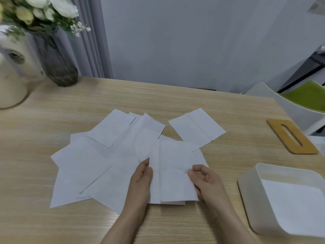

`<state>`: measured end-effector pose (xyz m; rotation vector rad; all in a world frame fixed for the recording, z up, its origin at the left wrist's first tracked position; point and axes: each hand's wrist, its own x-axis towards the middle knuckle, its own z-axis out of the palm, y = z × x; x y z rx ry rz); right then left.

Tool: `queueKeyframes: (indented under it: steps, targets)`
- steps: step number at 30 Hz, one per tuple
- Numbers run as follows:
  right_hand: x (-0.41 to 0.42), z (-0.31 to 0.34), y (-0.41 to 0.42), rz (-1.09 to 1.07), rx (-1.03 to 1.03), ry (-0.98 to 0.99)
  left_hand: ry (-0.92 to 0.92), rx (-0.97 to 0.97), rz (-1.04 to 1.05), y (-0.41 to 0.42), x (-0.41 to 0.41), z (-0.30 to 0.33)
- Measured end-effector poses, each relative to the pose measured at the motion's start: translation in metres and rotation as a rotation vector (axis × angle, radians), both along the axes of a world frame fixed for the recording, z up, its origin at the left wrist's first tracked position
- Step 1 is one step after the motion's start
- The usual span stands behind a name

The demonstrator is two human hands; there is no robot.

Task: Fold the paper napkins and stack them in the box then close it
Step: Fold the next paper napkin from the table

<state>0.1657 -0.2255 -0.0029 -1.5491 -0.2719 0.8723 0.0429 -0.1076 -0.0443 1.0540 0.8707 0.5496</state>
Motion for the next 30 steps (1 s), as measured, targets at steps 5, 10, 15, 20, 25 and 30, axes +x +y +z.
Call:
queueKeyframes:
  steps: [5, 10, 15, 20, 25, 30]
  targets:
    - [-0.012, -0.01, 0.013, 0.002, -0.04, -0.012, -0.003, -0.025, 0.014, 0.0, 0.0, 0.003]
    - [-0.013, -0.012, 0.014, -0.01, -0.08, -0.082, -0.014, -0.058, 0.035, 0.0, 0.0, 0.004]
    - [-0.015, -0.015, 0.016, -0.006, -0.082, -0.094, -0.03, -0.007, 0.014, 0.0, 0.0, 0.006]
    - [-0.018, -0.013, 0.014, 0.004, -0.082, -0.137, -0.042, -0.025, -0.053, 0.0, -0.002, 0.001]
    - [-0.018, -0.013, 0.011, -0.019, -0.166, -0.363, -0.062, -0.031, -0.057, 0.0, -0.002, -0.005]
    - [-0.024, -0.014, 0.011, 0.048, -0.214, -0.422, -0.104, -0.081, -0.06, -0.001, -0.004, -0.005]
